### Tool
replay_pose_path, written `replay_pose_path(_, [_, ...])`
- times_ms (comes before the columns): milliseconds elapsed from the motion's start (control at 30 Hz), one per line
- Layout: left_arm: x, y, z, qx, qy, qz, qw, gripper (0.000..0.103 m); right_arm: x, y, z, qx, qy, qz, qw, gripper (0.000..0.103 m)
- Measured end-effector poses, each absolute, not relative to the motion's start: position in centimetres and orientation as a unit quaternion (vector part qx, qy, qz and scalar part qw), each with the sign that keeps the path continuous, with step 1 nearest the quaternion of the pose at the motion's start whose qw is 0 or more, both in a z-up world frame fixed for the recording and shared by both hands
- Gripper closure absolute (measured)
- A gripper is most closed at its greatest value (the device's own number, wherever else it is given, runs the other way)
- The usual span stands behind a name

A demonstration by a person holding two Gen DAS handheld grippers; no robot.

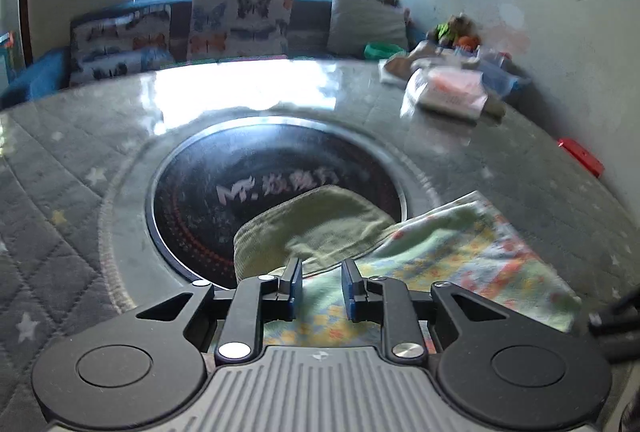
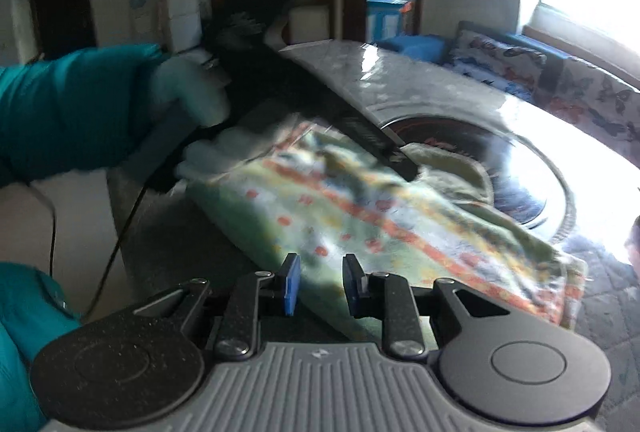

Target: Fold clothes

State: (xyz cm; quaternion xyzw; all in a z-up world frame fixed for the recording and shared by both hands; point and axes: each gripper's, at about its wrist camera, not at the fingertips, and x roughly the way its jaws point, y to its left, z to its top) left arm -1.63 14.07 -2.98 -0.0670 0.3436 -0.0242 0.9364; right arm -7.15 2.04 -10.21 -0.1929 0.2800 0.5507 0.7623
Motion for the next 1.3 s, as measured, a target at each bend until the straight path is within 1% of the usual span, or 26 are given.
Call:
replay_pose_path(167, [-5.7,12.3,-1.6,-0.060,0.308,-0.030,0.949,0.080,-6.6,1.2,-10.1,-0.162,0.271,0.518,0.795,0.080])
replay_pose_path(400, [-10.0,10.9,-2.7,-0.090,0.295,-0.022,0.951,0.080,-6.6,0.4,-11.3,-0.150,0.271,0.491,0.814,0.080])
replay_pose_path(700, [-11.4,10.9,-5.1,-0.099,0.313,-0.004,0.945,0.080,-6.3,-1.2,-12.6,-0.138,0.273,0.449,0.839,0.081])
replay_pose_path(1033, [-12.4,12.0,-5.2,-0.123,0.306,0.017,0.944,0.078,-4.5,-4.8,-13.3,-0.129,0.292,0.396,0.861,0.081])
replay_pose_path(1233, [-13.0,13.4,-5.0,-0.139,0.310,0.041,0.940,0.079,-4.2,-5.8,-12.4,-0.126,0.298,0.395,0.859,0.082])
replay_pose_path(1300, [-13.0,13.7,-4.5,-0.138,0.307,0.045,0.941,0.079,-4.1,-5.6,-11.6,-0.126,0.286,0.399,0.862,0.081])
